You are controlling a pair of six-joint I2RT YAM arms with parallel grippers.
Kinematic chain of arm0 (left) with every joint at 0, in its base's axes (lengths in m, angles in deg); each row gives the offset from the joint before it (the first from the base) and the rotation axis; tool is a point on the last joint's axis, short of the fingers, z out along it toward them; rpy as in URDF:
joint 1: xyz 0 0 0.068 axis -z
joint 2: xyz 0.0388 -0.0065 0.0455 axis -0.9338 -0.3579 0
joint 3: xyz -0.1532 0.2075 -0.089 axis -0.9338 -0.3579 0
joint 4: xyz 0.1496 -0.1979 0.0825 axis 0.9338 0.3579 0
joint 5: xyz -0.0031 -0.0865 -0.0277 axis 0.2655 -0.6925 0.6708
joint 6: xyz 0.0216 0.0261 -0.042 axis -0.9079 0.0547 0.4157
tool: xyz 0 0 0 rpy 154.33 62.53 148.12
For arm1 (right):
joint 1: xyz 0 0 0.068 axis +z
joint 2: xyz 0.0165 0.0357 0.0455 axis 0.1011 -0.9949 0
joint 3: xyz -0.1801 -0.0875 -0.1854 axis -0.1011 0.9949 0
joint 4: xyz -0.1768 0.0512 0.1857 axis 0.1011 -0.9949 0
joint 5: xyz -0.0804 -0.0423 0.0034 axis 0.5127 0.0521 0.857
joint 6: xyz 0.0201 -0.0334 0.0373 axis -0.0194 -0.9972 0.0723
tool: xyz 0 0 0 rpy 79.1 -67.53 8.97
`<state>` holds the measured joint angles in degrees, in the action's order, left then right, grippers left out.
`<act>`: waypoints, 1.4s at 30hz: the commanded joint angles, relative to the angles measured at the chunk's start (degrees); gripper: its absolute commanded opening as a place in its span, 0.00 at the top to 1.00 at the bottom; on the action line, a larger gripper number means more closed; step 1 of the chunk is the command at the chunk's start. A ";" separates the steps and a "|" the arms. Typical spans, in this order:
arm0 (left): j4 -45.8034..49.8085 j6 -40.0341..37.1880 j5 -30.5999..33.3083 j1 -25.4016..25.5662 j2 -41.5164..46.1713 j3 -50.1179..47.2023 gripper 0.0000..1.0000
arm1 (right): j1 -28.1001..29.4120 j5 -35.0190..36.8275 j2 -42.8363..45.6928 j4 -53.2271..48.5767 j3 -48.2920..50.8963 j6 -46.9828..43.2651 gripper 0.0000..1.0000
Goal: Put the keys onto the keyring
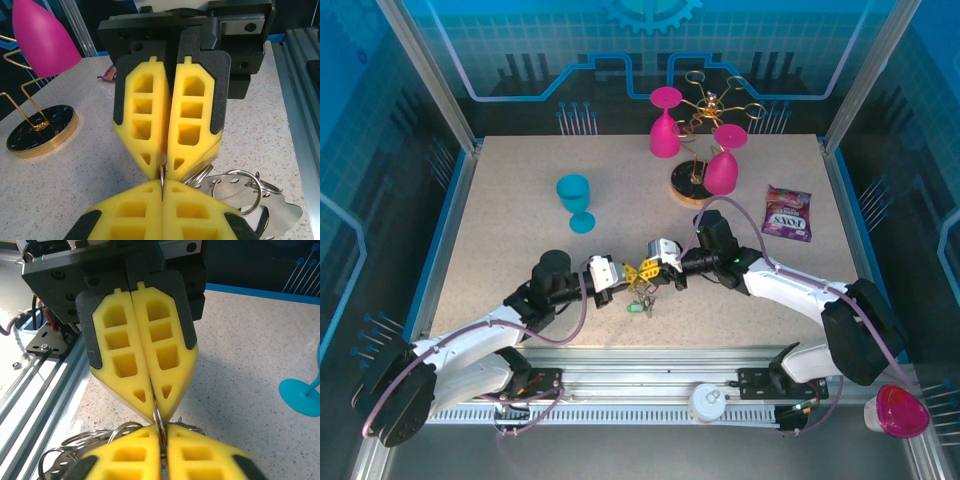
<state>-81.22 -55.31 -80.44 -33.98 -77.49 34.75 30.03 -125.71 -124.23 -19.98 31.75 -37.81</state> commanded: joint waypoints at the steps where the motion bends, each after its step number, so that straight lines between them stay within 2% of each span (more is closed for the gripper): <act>1: -4.36 0.37 -2.64 -0.10 -0.19 -0.44 1.00 | 0.86 -2.08 -0.68 1.64 -1.39 0.23 1.00; 4: -4.36 0.64 -0.30 -0.09 -0.04 -0.38 1.00 | 0.82 -1.33 0.04 0.12 -1.91 0.07 1.00; 5: -3.52 0.58 1.05 -0.07 0.12 -0.13 0.95 | 0.82 -0.81 0.36 -1.33 -2.47 -0.09 1.00; 8: 3.65 -1.58 3.55 -0.05 0.30 2.48 0.85 | 1.06 1.54 0.92 -9.46 -5.73 -2.57 1.00; 12: 11.43 -5.07 8.33 0.40 -0.52 5.81 0.83 | 2.53 6.30 0.55 -21.93 -11.30 -8.12 1.00; 15: 16.40 -7.61 10.56 0.54 -0.87 8.06 0.83 | 4.08 11.37 -0.43 -29.53 -15.11 -12.38 1.00; 19: 19.45 -8.65 10.18 0.51 -1.12 9.88 0.86 | 5.81 15.70 -2.24 -36.04 -19.92 -15.17 1.00; 23: 21.06 -9.20 9.30 0.49 -1.74 11.19 0.99 | 8.17 18.80 -3.67 -40.06 -23.78 -17.18 1.00; 26: 19.46 -8.89 8.81 0.53 -1.15 10.62 1.00 | 7.65 17.06 -1.95 -36.44 -22.76 -14.34 1.00; 27: 18.13 -8.68 8.42 0.49 -0.64 9.92 1.00 | 6.80 16.00 -0.64 -33.45 -20.85 -12.60 0.97; 31: 12.64 -7.45 6.04 0.55 1.23 6.80 1.00 | 2.49 11.58 3.70 -22.13 -13.08 -5.43 0.60; 35: 8.13 -6.05 4.19 0.45 1.90 4.60 1.00 | 0.47 8.64 5.15 -17.37 -9.00 -2.27 0.59; 42: 4.59 -5.68 2.36 0.51 2.17 3.00 1.00 | 0.20 7.33 3.86 -16.72 -8.21 -1.06 0.64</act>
<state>-71.67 -61.65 -75.31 -33.50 -76.51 38.23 30.49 -115.52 -119.86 -39.24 22.94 -40.56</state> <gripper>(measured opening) 0.052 0.362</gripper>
